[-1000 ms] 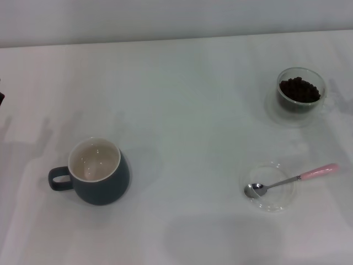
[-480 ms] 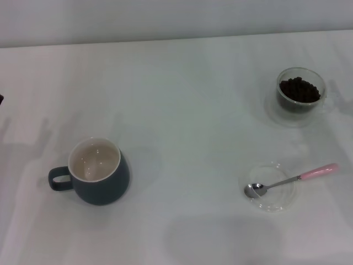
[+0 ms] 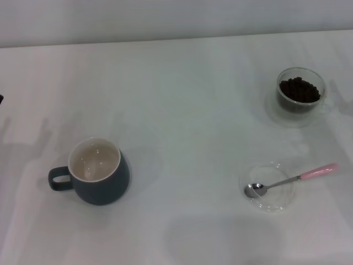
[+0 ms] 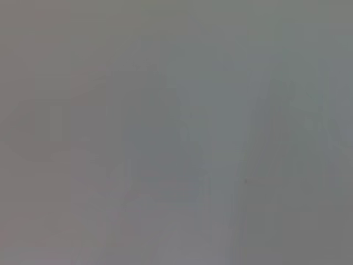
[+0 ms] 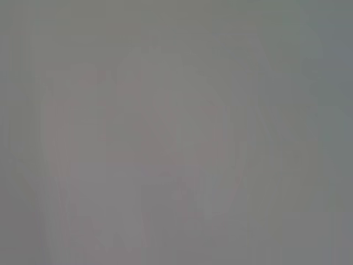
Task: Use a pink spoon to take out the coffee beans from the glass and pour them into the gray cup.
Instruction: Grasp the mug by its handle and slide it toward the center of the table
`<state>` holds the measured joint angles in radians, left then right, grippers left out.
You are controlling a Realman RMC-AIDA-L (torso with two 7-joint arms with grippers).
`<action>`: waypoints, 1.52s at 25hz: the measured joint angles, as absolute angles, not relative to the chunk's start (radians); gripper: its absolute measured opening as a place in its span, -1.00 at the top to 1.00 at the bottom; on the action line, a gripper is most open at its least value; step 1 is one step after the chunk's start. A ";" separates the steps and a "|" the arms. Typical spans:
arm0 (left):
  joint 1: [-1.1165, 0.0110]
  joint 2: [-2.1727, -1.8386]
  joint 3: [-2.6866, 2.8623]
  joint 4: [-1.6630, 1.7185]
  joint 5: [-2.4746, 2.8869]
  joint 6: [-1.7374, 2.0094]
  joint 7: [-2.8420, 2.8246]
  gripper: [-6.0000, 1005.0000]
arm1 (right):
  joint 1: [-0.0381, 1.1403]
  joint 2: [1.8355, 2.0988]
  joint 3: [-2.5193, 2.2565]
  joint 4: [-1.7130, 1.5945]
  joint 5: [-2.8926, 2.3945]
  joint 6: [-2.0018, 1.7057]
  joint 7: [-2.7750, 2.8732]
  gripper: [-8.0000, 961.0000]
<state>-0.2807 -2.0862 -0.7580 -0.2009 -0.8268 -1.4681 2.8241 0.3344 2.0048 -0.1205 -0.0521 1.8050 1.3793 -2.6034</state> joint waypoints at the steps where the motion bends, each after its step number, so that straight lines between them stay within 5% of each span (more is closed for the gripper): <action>1: -0.281 -2.086 -0.759 -0.201 -0.827 -1.468 2.824 -0.78 | 0.334 2.005 -0.121 -0.052 1.805 1.379 -2.605 -0.81; 27: -0.279 -2.083 -0.763 -0.189 -0.847 -1.457 2.824 -0.78 | 0.329 2.006 -0.127 -0.045 1.796 1.392 -2.689 -0.81; 38: -0.113 -2.089 -0.730 -0.201 -0.651 -1.575 2.824 -0.78 | 0.331 2.005 -0.126 -0.073 1.796 1.386 -2.690 -0.81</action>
